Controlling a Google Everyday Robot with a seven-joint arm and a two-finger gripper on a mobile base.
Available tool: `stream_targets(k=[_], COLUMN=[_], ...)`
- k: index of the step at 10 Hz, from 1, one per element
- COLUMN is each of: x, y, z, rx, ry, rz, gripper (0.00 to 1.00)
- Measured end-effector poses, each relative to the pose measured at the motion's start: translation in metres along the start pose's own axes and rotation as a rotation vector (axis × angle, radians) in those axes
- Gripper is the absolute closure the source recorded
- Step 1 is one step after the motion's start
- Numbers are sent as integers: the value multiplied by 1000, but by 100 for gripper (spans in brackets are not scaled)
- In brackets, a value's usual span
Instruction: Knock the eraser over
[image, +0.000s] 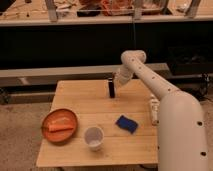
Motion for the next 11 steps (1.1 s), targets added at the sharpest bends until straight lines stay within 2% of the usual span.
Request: stream_targets(k=[11], x=[-6], y=[1], z=[3], rx=[-25], ry=[11], rz=[-35], gripper=[99])
